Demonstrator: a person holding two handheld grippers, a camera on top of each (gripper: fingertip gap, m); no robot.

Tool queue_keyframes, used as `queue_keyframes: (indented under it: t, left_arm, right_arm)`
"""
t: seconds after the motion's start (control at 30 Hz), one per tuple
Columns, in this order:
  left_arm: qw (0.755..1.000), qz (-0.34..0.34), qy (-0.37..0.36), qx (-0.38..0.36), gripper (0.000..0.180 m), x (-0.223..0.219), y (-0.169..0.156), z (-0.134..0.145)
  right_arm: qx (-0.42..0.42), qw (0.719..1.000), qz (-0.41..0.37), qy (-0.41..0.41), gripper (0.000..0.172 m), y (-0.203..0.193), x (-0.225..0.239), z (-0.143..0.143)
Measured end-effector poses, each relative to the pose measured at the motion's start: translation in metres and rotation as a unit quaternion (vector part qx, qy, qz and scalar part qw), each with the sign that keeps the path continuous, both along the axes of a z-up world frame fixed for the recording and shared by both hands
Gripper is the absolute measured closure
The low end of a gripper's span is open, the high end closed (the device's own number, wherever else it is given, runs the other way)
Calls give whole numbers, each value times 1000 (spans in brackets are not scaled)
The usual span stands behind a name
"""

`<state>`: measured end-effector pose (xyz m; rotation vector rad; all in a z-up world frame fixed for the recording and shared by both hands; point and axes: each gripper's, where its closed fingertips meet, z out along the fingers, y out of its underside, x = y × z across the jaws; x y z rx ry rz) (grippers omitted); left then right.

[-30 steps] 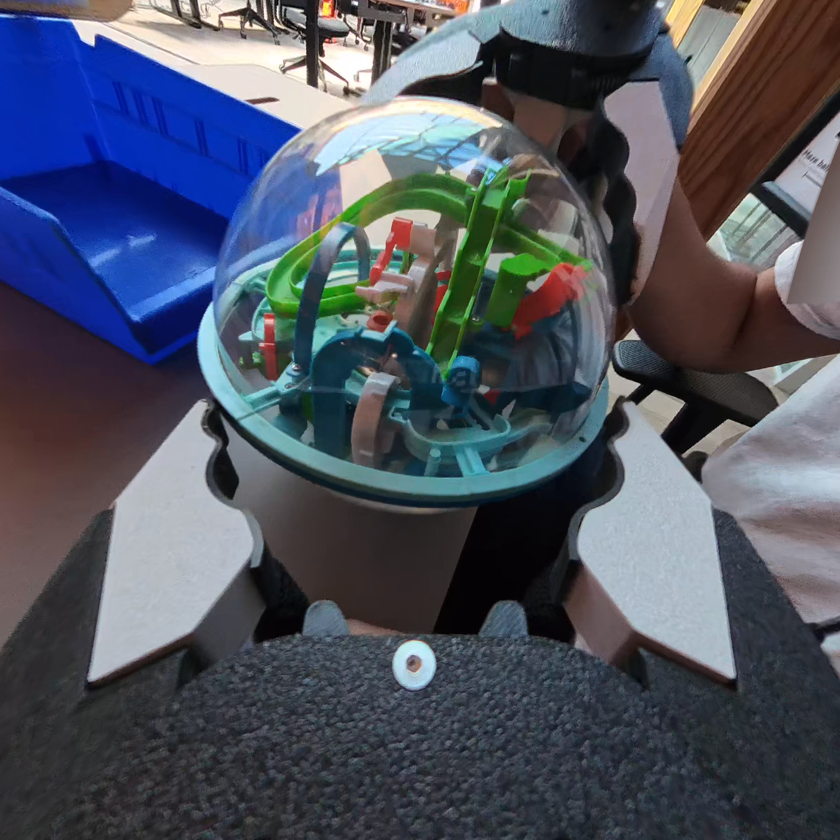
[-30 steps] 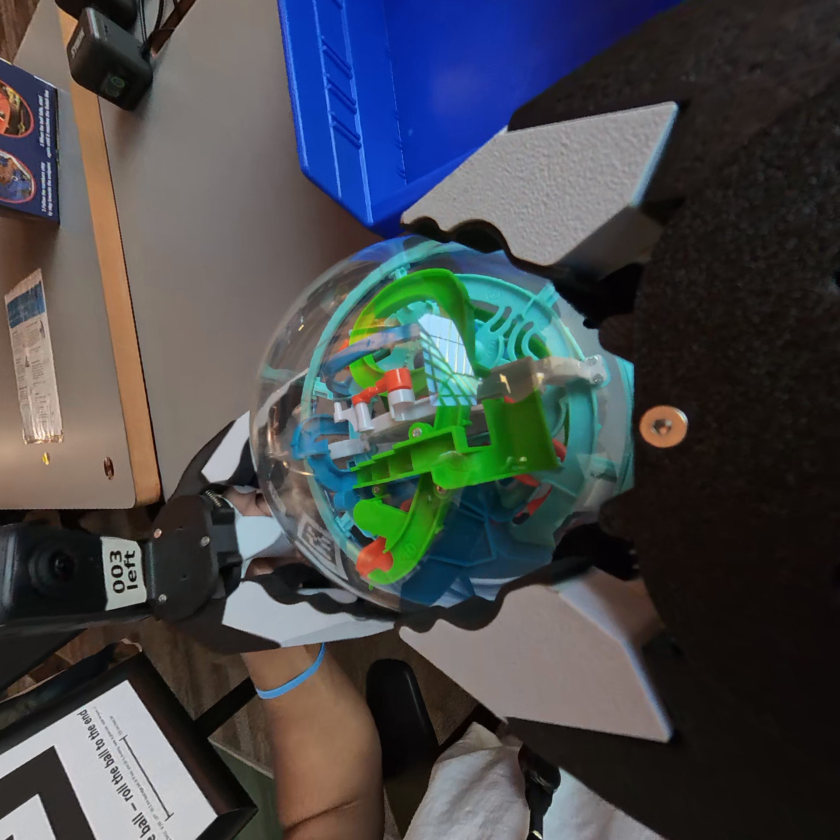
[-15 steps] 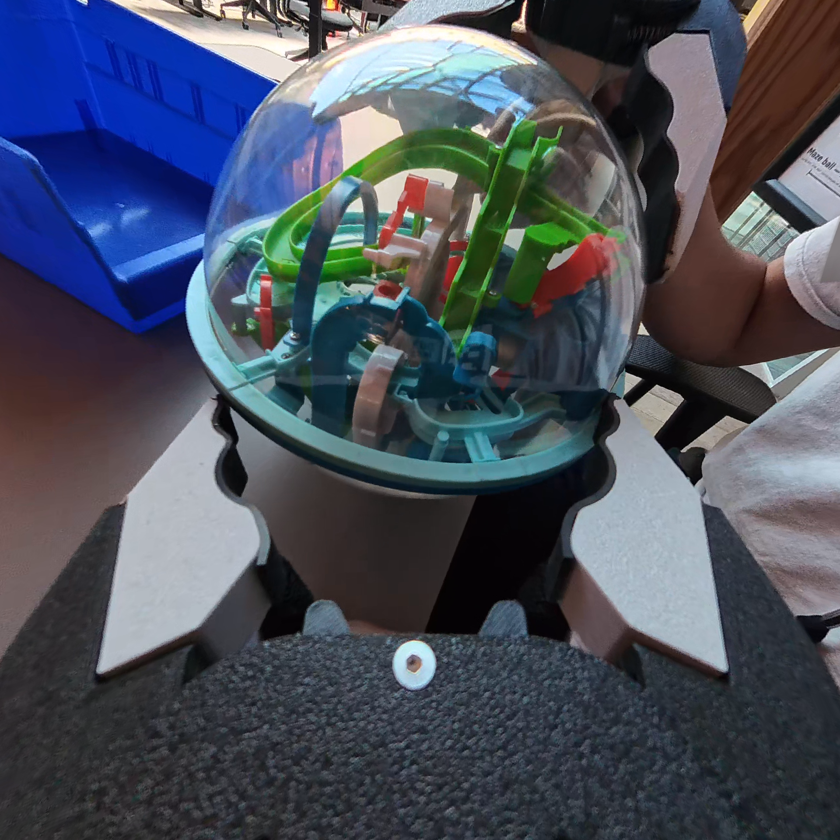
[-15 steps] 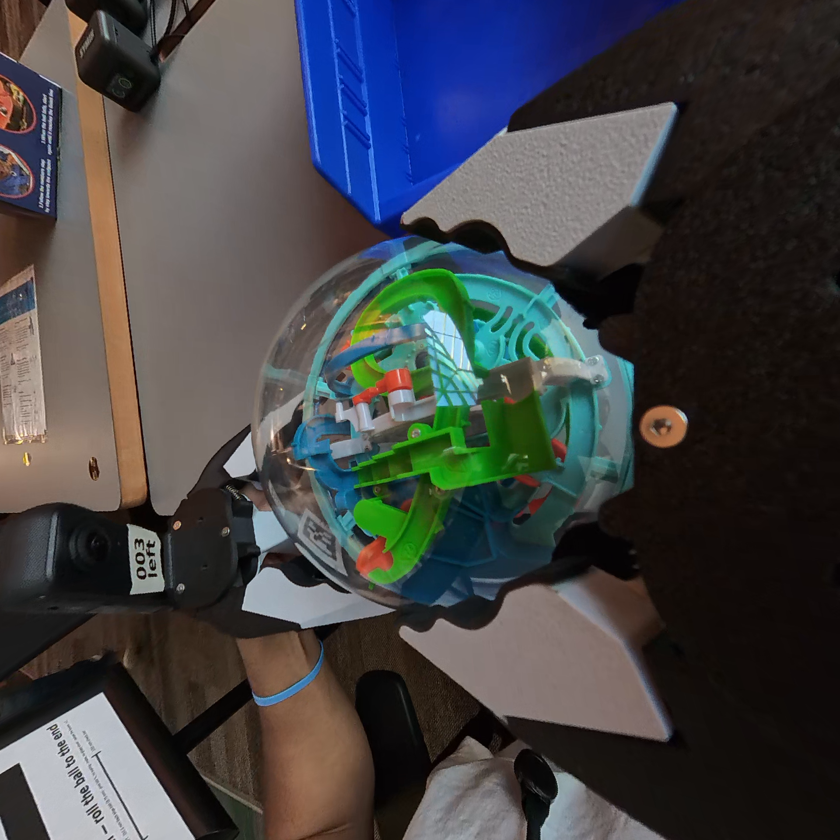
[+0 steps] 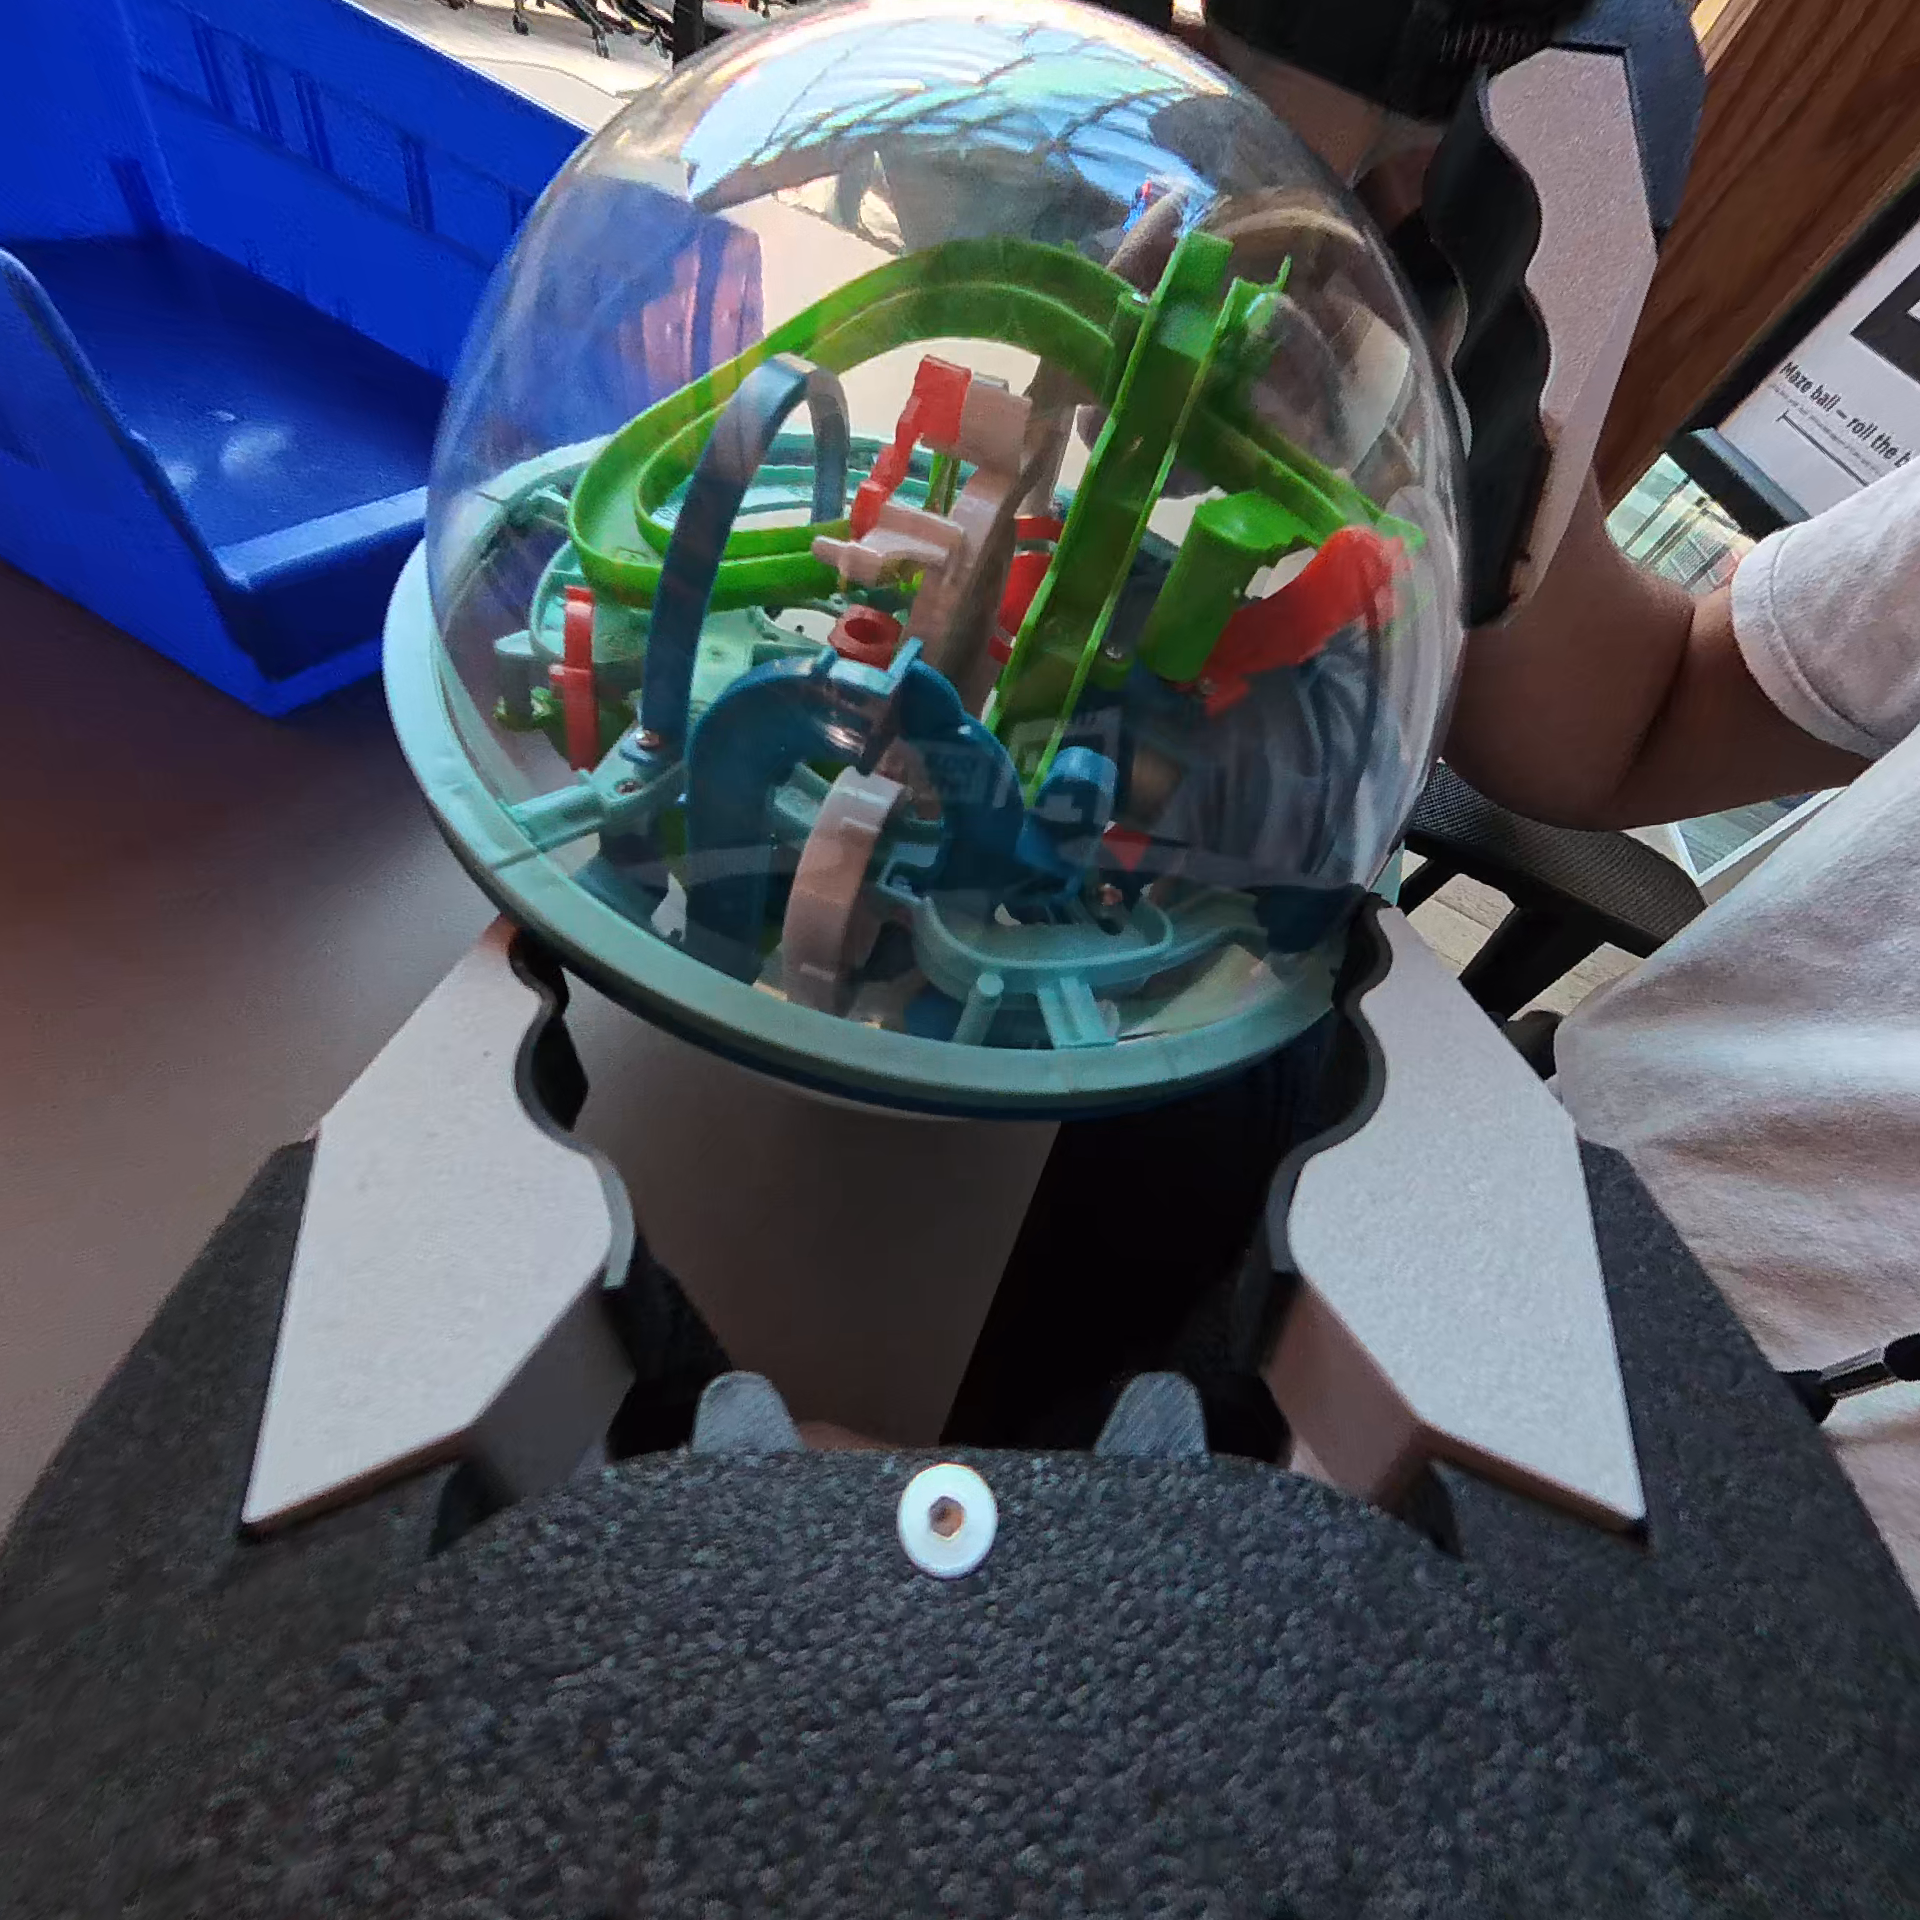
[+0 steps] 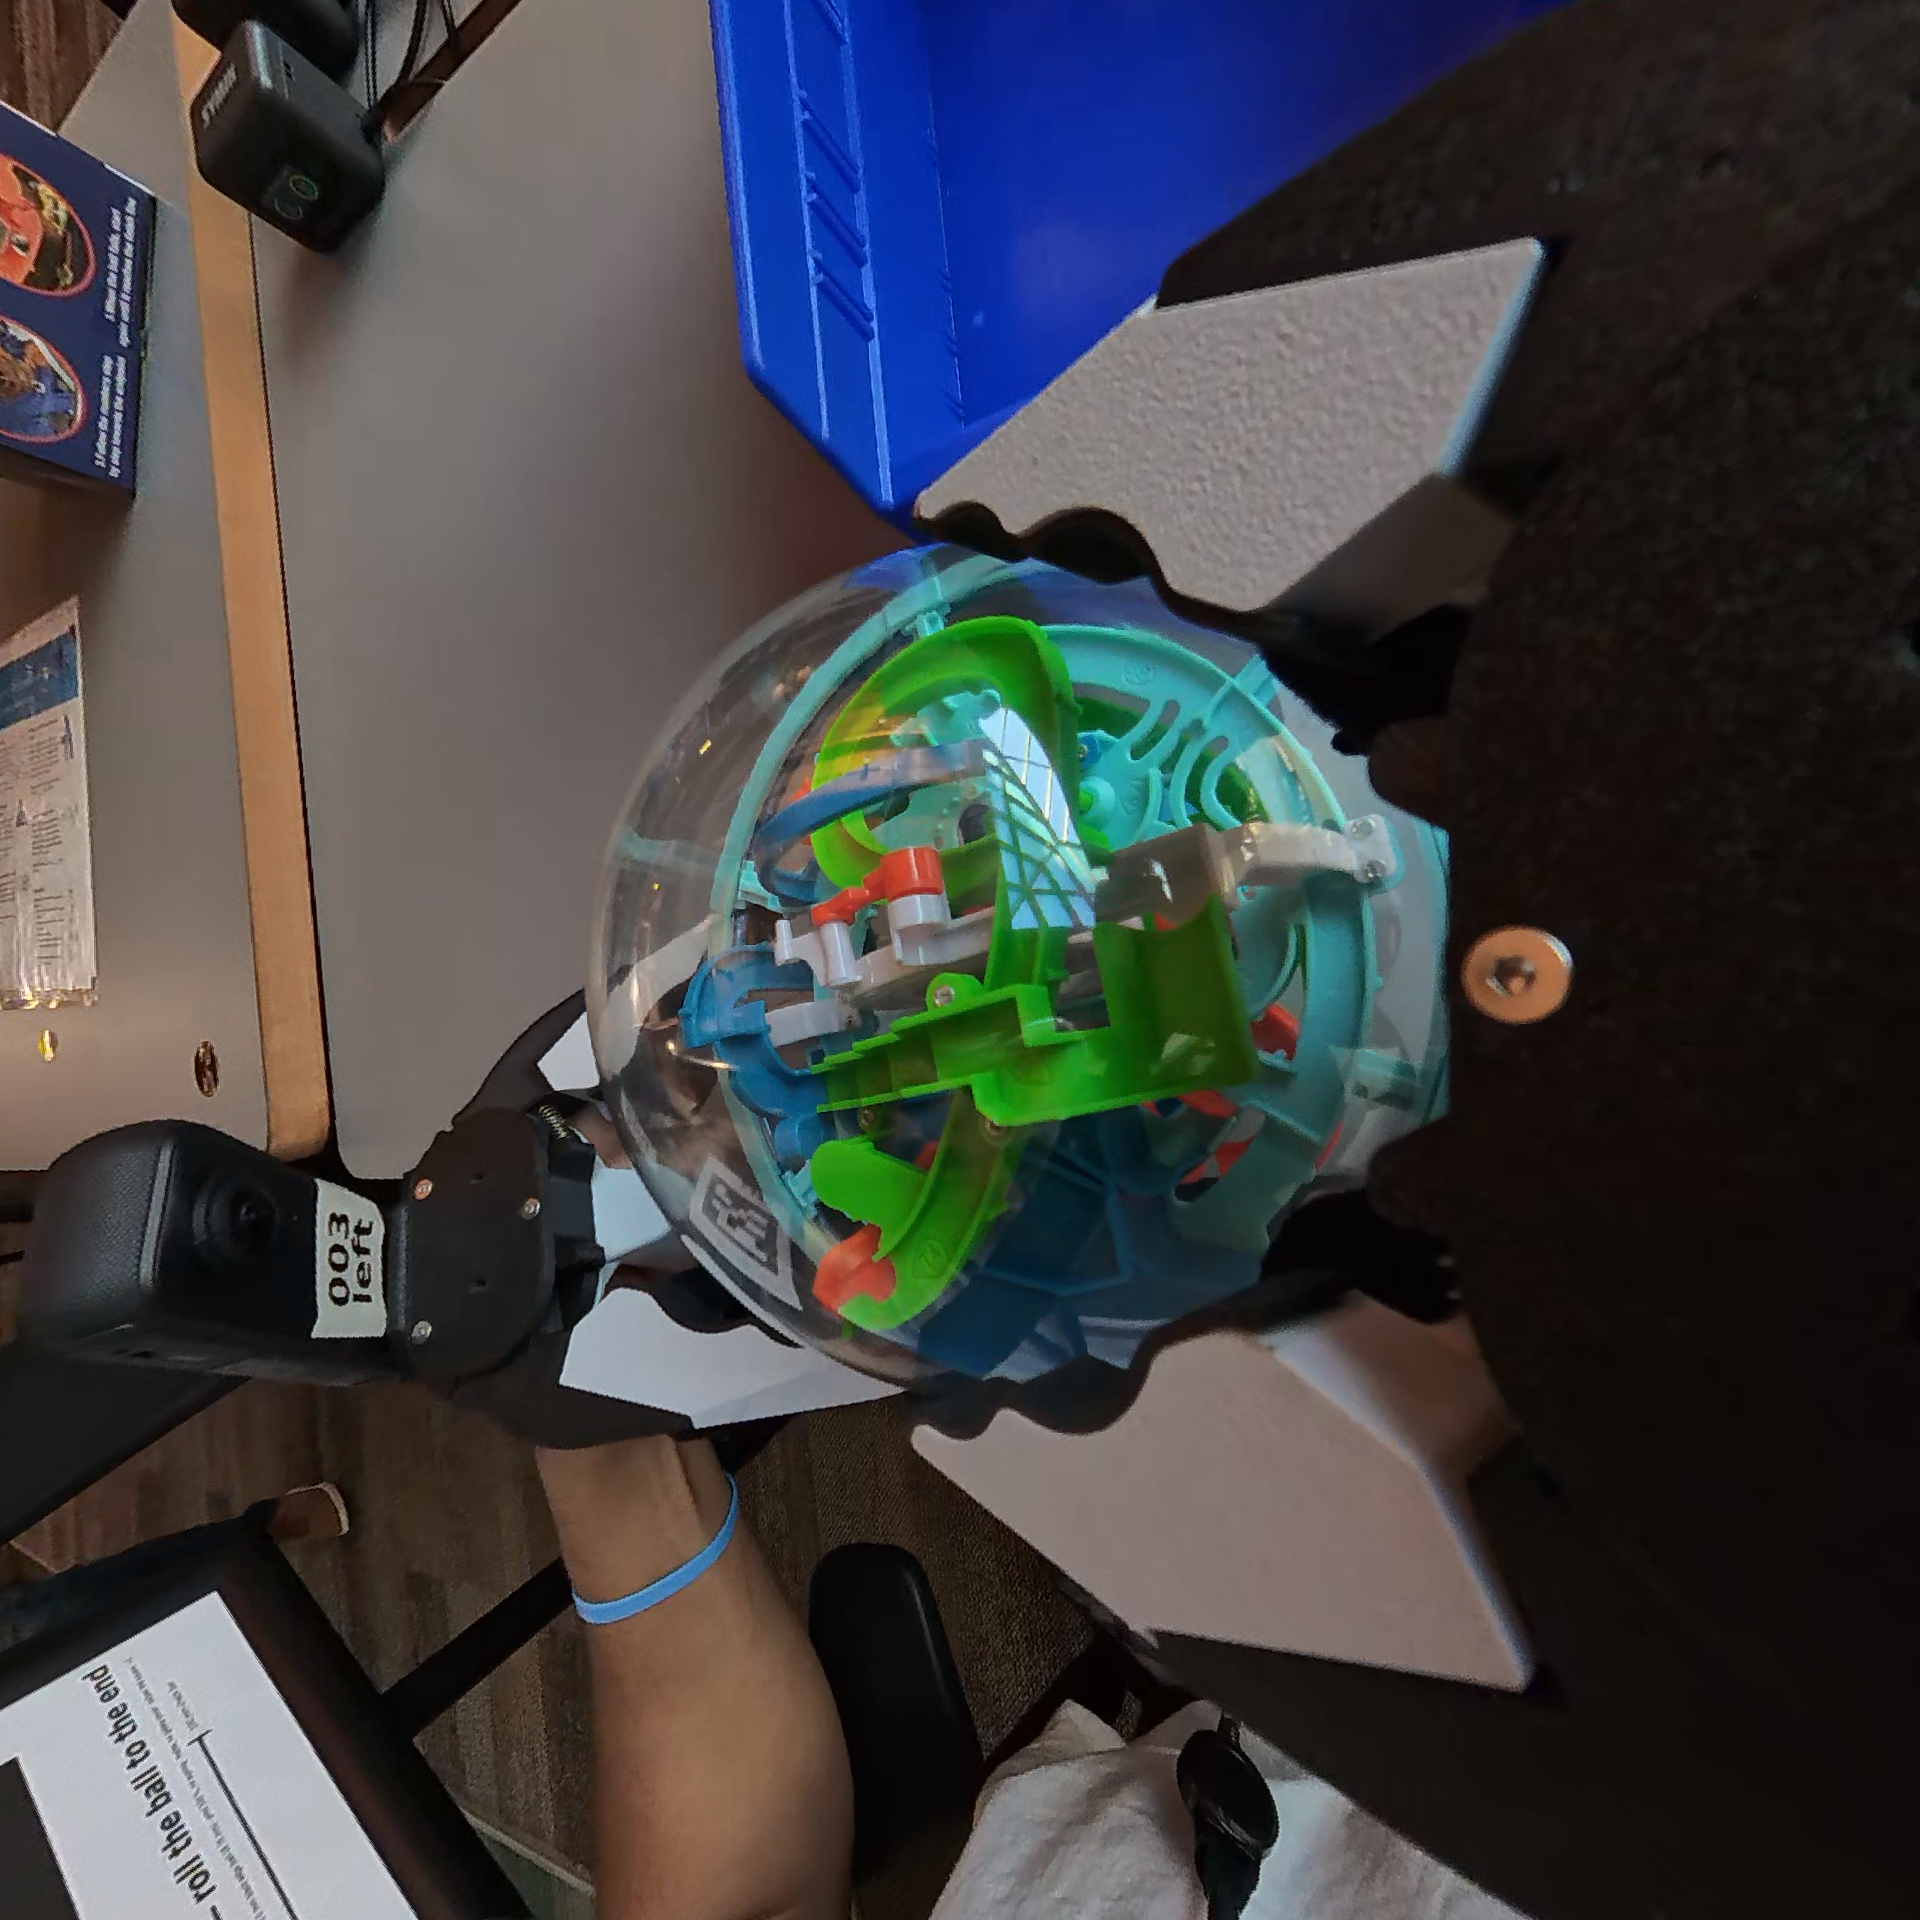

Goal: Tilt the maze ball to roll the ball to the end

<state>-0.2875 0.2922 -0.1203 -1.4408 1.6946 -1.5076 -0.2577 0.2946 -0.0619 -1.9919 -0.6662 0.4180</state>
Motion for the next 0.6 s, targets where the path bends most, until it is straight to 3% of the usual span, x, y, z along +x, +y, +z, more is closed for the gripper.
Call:
queue_keyframes:
  t: [0.6]
  left_arm:
    - [1000, -1, -5, -1, 38, -3, -3, -5]
  right_arm:
    - [9, 1000, 0, -24, 22, -1, -7, 0]
